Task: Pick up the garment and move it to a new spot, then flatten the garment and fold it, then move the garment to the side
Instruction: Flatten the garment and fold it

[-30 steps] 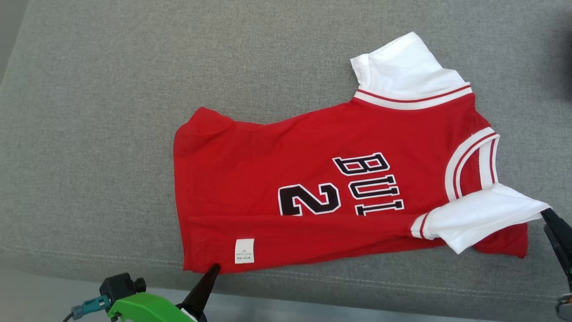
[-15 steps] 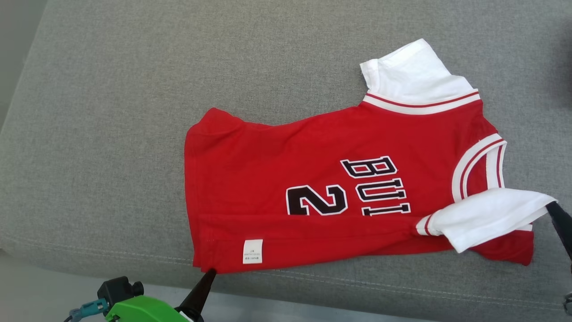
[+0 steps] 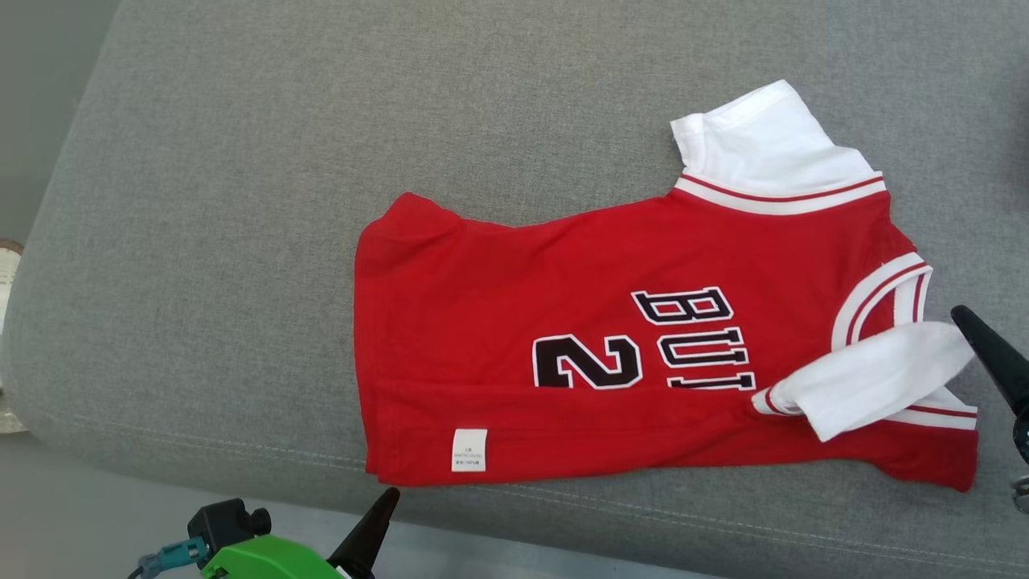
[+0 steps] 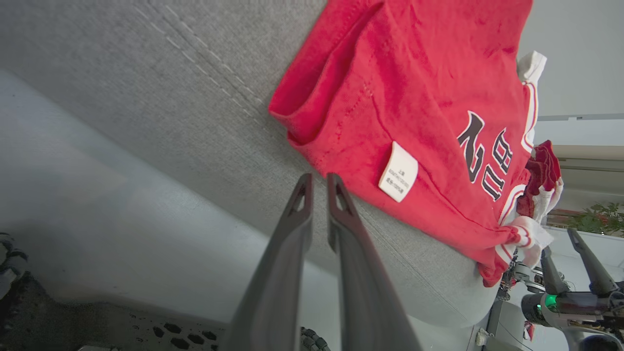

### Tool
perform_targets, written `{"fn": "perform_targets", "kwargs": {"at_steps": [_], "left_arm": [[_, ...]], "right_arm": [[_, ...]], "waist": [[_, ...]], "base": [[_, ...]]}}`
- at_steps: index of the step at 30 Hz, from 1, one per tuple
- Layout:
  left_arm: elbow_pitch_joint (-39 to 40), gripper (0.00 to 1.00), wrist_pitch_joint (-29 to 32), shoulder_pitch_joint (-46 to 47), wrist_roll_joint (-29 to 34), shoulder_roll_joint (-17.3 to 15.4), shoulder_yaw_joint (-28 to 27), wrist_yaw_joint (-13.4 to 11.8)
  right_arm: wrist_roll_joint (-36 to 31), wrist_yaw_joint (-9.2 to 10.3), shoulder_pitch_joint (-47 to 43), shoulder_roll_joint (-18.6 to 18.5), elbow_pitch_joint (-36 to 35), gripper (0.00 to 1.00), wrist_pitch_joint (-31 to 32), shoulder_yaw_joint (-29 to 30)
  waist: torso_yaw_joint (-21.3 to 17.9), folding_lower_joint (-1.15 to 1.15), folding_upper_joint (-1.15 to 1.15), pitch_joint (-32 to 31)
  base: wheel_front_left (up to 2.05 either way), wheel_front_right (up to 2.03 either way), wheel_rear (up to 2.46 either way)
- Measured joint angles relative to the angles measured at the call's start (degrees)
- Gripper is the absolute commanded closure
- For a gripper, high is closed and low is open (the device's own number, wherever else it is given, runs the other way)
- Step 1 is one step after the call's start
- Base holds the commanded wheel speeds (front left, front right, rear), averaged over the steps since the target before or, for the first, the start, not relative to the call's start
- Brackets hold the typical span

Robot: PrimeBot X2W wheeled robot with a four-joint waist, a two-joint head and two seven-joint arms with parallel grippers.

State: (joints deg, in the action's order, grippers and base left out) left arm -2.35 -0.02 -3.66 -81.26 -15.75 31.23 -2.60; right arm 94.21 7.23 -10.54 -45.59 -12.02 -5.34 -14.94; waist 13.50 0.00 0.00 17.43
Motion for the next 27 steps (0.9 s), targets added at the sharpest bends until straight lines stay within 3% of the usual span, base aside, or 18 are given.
{"fn": "perform_targets", "kwargs": {"at_steps": [5, 12, 15, 18, 23, 26, 27], "left_arm": [[0.37, 0.87, 0.05, 0.59, 0.43, 0.21, 0.3, 0.05], [1.97, 0.8, -1.72, 3.24, 1.33, 1.04, -1.03, 1.48], [2.86, 0.73, -4.14, 5.19, 3.08, 0.71, -3.54, 2.1], [3.89, 0.69, -4.44, 8.12, 5.21, -1.63, -4.25, 2.67], [4.3, 0.49, -1.94, 14.66, 8.02, -4.23, -3.8, 3.94], [3.81, 0.04, 0.56, 18.81, 8.2, -5.14, -3.35, 5.21], [3.38, 0.0, 1.46, 20.07, 7.67, -5.06, -3.13, 5.7]], "right_arm": [[-0.7, 0.01, 2.87, -2.1, 1.79, 0.0, 1.96, -0.78], [-2.05, 0.01, 7.64, -1.66, 4.54, 0.0, 1.88, -1.07], [-4.55, 0.01, 10.5, -1.6, 4.67, 0.0, 1.87, -2.03], [-10.44, 0.0, 15.58, -3.02, 4.48, 0.0, 2.19, -3.61], [-15.51, 0.01, 21.89, -4.82, 5.42, 0.0, 5.35, -5.78], [-17.47, 0.0, 25.32, -4.45, 6.68, 0.0, 7.81, -6.81], [-18.03, 0.01, 26.57, -4.46, 7.37, 0.0, 8.71, -6.92]], "waist": [[1.6, 0.0, 0.0, -0.16], [4.18, 0.0, 0.0, -0.5], [4.76, 0.0, 0.0, -1.08], [4.43, 0.0, 0.0, -1.62], [3.61, 0.0, 0.0, -0.59], [3.23, 0.0, 0.0, 0.7], [3.13, 0.0, 0.0, 1.22]], "base": [[0.0, 0.0, 0.0], [0.0, 0.0, 0.0], [0.0, 0.0, 0.0], [0.0, 0.0, 0.0], [0.0, 0.0, 0.0], [0.0, 0.0, 0.0], [0.0, 0.0, 0.0]]}}
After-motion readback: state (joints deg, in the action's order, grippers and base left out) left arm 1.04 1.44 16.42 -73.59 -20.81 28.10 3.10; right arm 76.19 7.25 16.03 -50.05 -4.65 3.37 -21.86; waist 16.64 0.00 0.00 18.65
